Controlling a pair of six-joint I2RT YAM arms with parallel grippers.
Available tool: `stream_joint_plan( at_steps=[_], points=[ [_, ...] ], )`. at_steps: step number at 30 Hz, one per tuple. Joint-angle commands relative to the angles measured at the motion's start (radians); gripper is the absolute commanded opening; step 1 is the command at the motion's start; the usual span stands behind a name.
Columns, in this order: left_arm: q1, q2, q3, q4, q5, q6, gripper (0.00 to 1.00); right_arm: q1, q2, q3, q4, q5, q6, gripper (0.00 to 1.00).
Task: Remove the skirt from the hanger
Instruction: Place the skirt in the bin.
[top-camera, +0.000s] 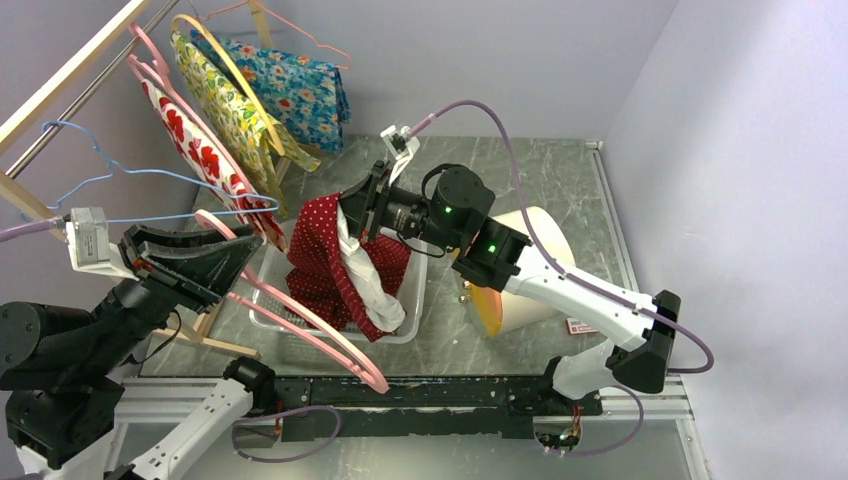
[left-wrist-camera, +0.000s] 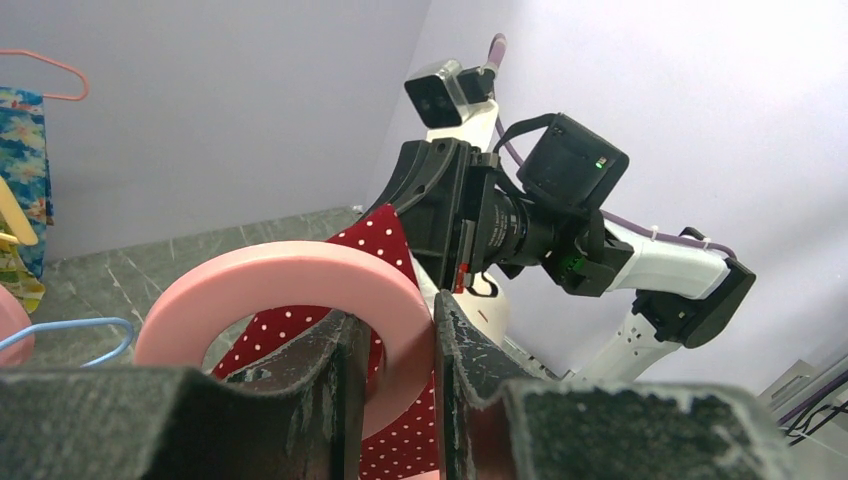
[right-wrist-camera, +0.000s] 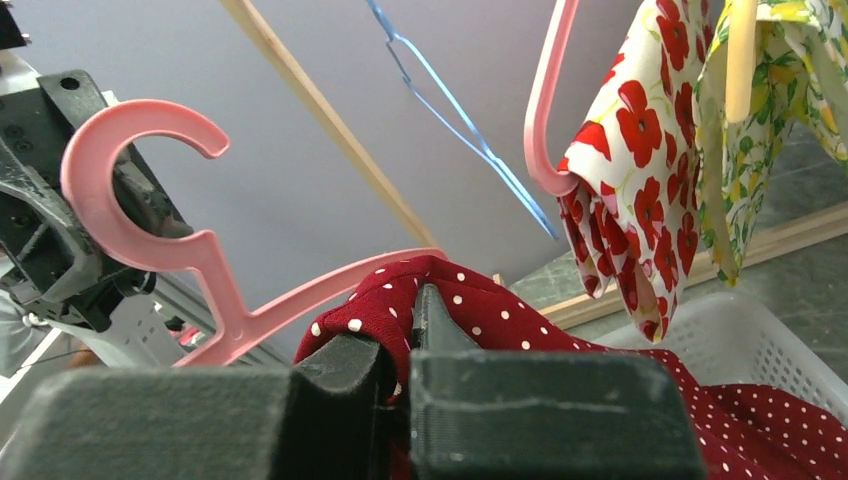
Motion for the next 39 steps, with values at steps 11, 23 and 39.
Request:
stream_joint_plan(
  at_steps=[11,23,39],
  points=[
    [-0.007,0.008,0.033,-0.002,-0.023,-0.002,0.07,-0.051,0.214,0.141,-0.135,0.467,-0.422,0.00],
    [-0.008,0.021,0.024,0.007,-0.022,-0.002,0.07,-0.072,0.359,0.012,-0.099,0.428,-0.447,0.00],
    [-0.007,0.034,0.026,-0.013,-0.034,0.004,0.07,-0.069,0.667,-0.264,0.085,-0.037,-0.033,0.00]
  ],
)
